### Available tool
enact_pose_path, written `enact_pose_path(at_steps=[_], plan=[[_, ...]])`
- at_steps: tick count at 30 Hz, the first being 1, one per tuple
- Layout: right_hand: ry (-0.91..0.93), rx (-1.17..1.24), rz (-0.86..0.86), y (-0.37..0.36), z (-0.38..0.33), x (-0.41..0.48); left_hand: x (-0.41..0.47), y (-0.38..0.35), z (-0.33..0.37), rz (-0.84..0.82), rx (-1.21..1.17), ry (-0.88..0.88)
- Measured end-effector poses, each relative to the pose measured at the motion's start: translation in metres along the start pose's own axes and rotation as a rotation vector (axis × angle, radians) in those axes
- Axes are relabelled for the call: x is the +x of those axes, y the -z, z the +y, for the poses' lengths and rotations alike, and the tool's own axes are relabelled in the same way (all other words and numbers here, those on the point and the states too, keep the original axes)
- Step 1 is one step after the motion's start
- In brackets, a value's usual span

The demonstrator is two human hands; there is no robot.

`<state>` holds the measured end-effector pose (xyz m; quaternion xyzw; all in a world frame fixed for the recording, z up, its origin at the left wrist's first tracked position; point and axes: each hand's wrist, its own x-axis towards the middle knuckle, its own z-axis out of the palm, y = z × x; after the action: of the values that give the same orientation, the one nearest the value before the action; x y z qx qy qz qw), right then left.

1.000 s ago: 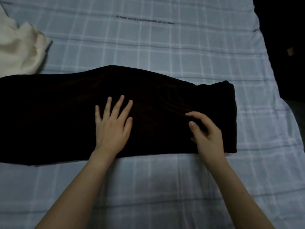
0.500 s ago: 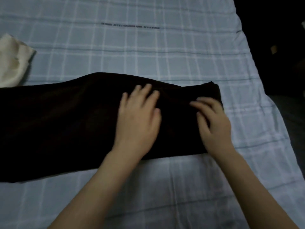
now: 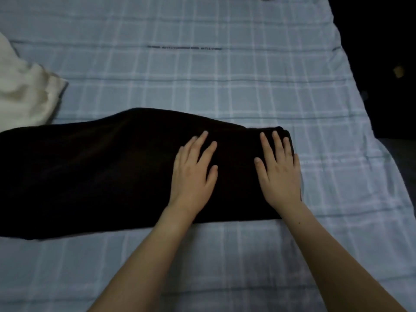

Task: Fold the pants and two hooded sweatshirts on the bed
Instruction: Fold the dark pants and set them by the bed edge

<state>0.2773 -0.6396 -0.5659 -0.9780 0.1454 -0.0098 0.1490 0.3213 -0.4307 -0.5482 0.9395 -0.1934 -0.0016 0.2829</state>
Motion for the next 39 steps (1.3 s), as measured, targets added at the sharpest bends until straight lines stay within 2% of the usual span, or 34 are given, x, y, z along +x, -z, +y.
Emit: enact_pose_path(at_steps=[2, 4, 6, 10, 14, 17, 21, 26, 30, 36, 39], plan=[[0.004, 0.007, 0.001, -0.001, 0.000, 0.001, -0.011, 0.005, 0.010, 0.055, -0.135, 0.265], [0.007, 0.018, 0.013, -0.001, 0.001, 0.001, -0.015, 0.004, 0.011, -0.025, -0.261, 0.425], [0.006, 0.021, 0.027, 0.000, 0.000, 0.000, -0.010, 0.008, 0.006, -0.086, -0.335, 0.426], [0.011, 0.015, 0.014, 0.004, -0.002, 0.001, -0.002, 0.020, 0.000, -0.159, -0.657, 0.364], [0.014, 0.085, -0.008, 0.019, -0.005, -0.004, -0.003, 0.037, -0.006, -0.150, -0.896, 0.353], [0.086, 0.131, -0.004, 0.034, -0.021, -0.009, -0.004, 0.064, -0.023, -0.081, -0.876, 0.329], [0.220, 0.031, 0.017, 0.027, -0.055, -0.005, -0.012, 0.099, -0.068, -0.018, -0.870, 0.354], [0.213, -0.198, -0.080, -0.016, -0.075, -0.010, -0.022, 0.083, -0.102, -0.154, -0.612, 0.412], [0.210, -0.209, -0.071, -0.020, -0.074, -0.009, -0.022, 0.080, -0.111, -0.176, -0.676, 0.423], [0.252, -0.158, -0.004, -0.005, -0.079, -0.012, -0.031, 0.106, -0.122, -0.111, -0.759, 0.379], [0.281, -0.173, -0.044, -0.010, -0.093, -0.016, -0.039, 0.114, -0.131, -0.128, -0.661, 0.401]])
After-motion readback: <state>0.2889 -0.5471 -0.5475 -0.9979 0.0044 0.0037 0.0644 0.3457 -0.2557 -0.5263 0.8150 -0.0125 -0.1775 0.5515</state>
